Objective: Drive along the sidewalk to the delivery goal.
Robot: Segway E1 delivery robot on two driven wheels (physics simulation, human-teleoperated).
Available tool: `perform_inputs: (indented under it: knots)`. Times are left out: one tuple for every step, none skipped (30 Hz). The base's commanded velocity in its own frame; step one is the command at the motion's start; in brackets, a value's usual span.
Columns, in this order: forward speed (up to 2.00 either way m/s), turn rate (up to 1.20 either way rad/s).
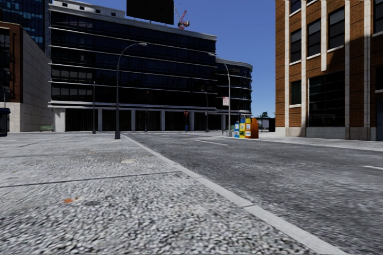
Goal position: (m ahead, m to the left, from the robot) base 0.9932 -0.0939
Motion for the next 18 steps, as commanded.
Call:
perform_inputs:
  knots:
    - [1.38, 0.00]
    - [1.39, 0.00]
    - [1.39, 0.00]
    - [1.39, 0.00]
    - [1.39, 0.00]
    - [1.40, 0.00]
    - [1.40, 0.00]
    - [1.40, 0.00]
    - [1.40, 0.00]
    - [1.40, 0.00]
    - [1.40, 0.00]
    - [1.40, 0.00]
    - [1.40, 0.00]
    - [1.40, 0.00]
    - [1.40, 0.00]
    - [1.40, 0.00]
    - [1.37, 0.00]
    - [1.22, 0.00]
